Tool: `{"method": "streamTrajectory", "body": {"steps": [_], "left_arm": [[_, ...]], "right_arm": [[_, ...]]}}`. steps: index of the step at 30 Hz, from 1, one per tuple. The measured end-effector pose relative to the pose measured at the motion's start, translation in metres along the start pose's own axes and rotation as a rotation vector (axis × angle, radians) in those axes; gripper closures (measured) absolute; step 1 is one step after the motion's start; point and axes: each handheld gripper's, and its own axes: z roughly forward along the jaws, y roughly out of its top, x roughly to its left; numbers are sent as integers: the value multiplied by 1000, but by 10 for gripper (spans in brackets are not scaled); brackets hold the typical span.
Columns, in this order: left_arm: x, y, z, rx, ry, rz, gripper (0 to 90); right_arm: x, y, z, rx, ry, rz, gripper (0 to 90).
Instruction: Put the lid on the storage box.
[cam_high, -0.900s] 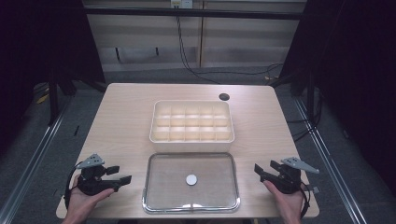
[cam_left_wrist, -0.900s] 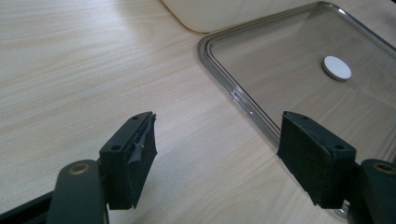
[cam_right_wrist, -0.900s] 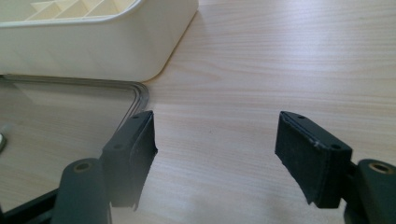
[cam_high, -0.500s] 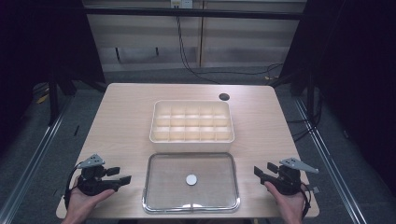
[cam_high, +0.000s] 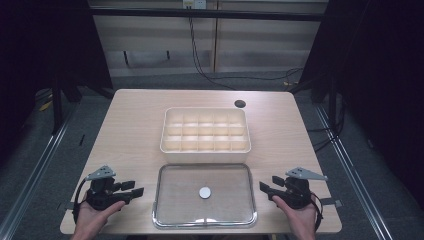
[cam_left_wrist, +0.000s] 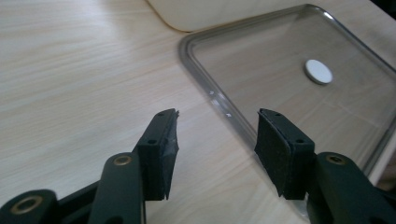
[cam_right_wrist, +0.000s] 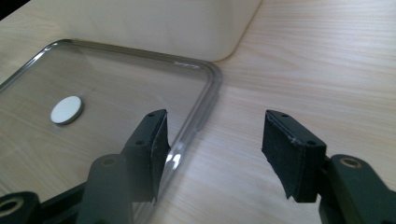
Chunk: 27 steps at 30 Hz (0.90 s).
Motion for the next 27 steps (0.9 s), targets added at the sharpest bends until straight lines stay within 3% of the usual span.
{"method": "streamTrajectory", "body": {"steps": [2, 8, 12, 14, 16, 17, 20, 23, 27], "left_arm": [[-5, 3, 1, 9, -2, 10, 462], [-13, 19, 11, 23, -8, 65, 421], [-14, 30, 14, -19, -19, 91, 459], [-15, 36, 16, -26, -27, 99, 463], [-16, 38, 20, -41, -5, 120, 450], [-16, 38, 23, -41, -9, 115, 444], [-16, 39, 30, -35, 20, 156, 468], [-14, 37, 37, -15, 6, 172, 496], [-9, 34, 47, 58, -20, 82, 440]], "right_arm": [[5, 4, 6, 9, 35, -18, 382], [15, 19, 20, 26, 61, -53, 376], [17, 33, 24, 25, 60, -72, 360], [17, 38, 28, 49, 49, -80, 356], [16, 42, 35, 82, 47, -95, 357], [15, 42, 37, 88, 46, -95, 357], [13, 43, 44, 100, 50, -98, 356], [11, 42, 50, 113, 50, -93, 354], [9, 39, 55, 119, 55, -88, 358]]}}
